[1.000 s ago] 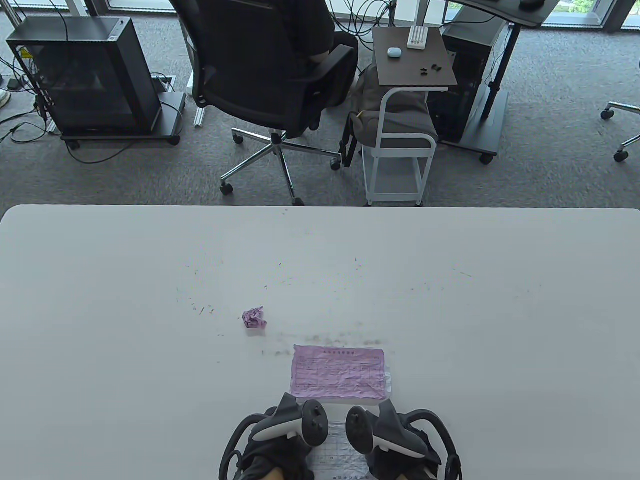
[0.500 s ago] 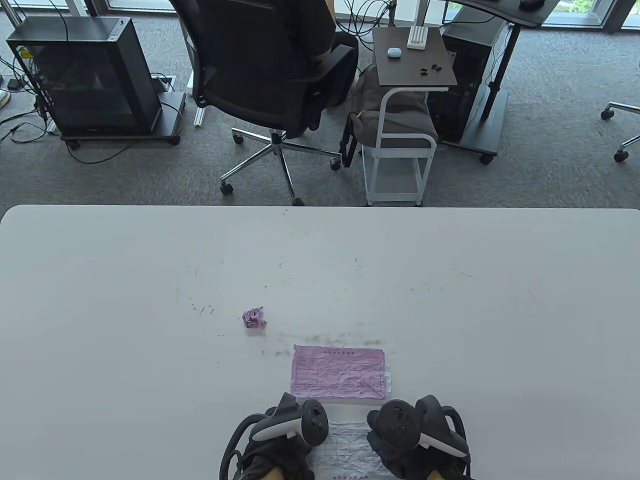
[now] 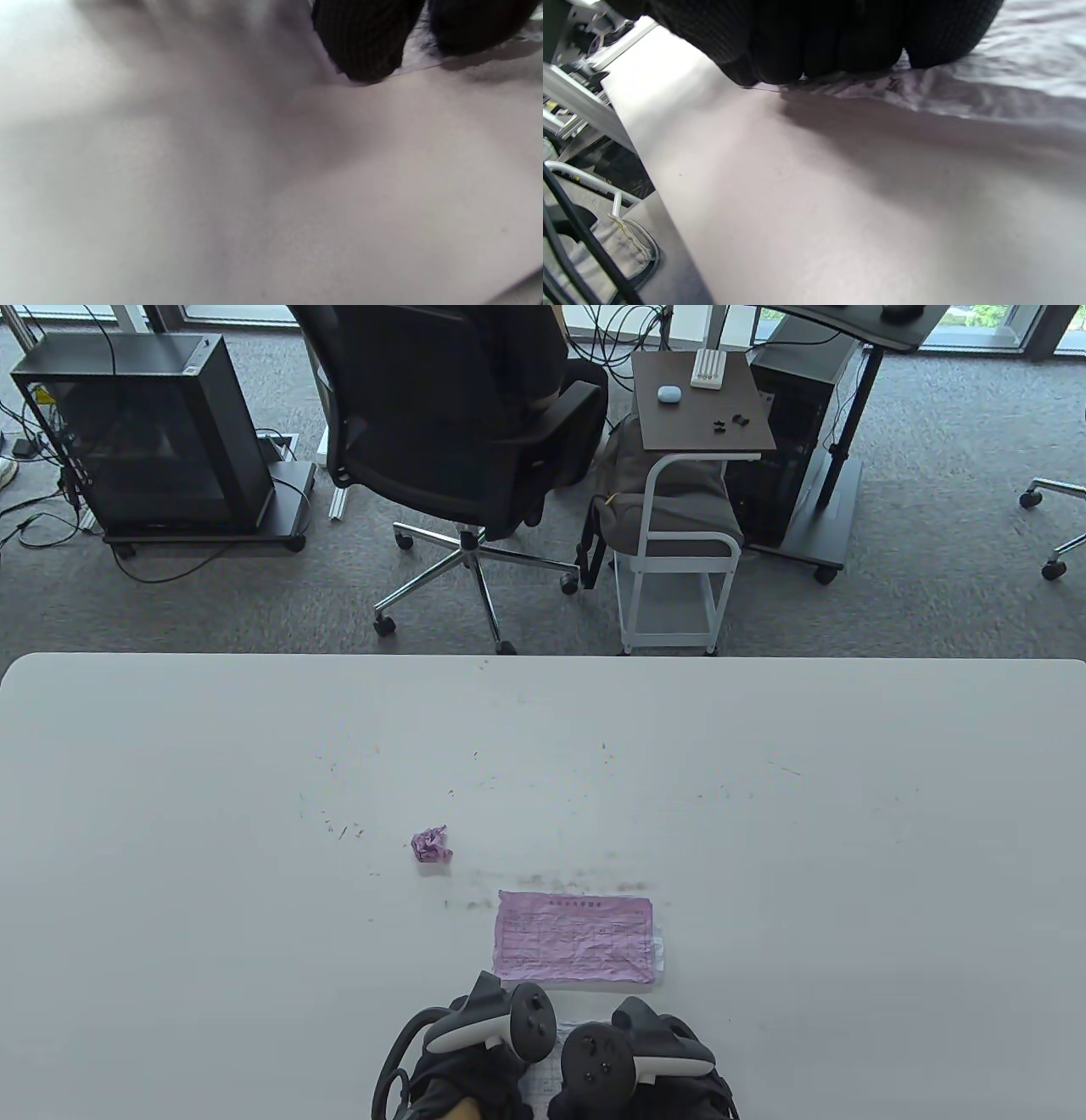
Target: Flatten crumpled invoices and stack
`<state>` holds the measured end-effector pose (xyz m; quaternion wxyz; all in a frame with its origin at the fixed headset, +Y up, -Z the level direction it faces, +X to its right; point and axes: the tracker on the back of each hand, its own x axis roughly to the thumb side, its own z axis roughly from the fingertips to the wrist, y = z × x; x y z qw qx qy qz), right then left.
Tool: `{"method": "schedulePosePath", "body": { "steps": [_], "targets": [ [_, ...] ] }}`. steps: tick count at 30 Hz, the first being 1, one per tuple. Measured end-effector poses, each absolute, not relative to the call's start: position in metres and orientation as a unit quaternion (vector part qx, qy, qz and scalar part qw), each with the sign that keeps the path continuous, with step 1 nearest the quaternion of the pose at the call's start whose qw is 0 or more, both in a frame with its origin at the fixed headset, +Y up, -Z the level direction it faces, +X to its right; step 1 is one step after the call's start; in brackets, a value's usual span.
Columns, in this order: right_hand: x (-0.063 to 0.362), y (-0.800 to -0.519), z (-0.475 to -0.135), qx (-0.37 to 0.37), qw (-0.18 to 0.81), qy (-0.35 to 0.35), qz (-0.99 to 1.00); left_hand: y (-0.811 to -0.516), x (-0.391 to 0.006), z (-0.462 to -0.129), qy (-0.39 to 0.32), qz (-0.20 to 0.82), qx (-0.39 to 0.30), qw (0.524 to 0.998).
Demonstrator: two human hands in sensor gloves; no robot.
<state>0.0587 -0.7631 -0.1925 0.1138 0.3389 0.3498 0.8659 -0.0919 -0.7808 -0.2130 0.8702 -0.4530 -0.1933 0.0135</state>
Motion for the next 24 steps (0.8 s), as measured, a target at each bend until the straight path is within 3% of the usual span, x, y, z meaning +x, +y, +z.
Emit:
{"method": "schedulePosePath", "body": {
  "steps": [9,15,17,19,21,24],
  "targets": [
    [0.084,-0.767,-0.207,0.238,0.081,0.401,0.881,-0.781,-0.092,-0.213,-0.193,0.014,-0.453,0.87],
    [0.113,-0.767,-0.215,0.19,0.135,0.404,0.885,-0.781,-0.092,-0.213,-0.194,0.015,-0.451,0.871],
    [0.125,-0.759,-0.217,0.191,0.17,0.36,0.897,-0.781,-0.092,-0.213,-0.193,0.017,-0.451,0.871],
    [0.134,-0.745,-0.217,0.165,0.189,0.236,0.939,-0.781,-0.092,-0.213,-0.192,0.019,-0.451,0.871],
    [0.135,-0.738,-0.216,0.17,0.186,0.159,0.955,-0.781,-0.092,-0.213,-0.193,0.017,-0.451,0.871],
    [0.119,-0.738,-0.21,0.221,0.165,0.136,0.951,-0.781,-0.092,-0.213,-0.193,0.019,-0.451,0.871]
  ]
}}
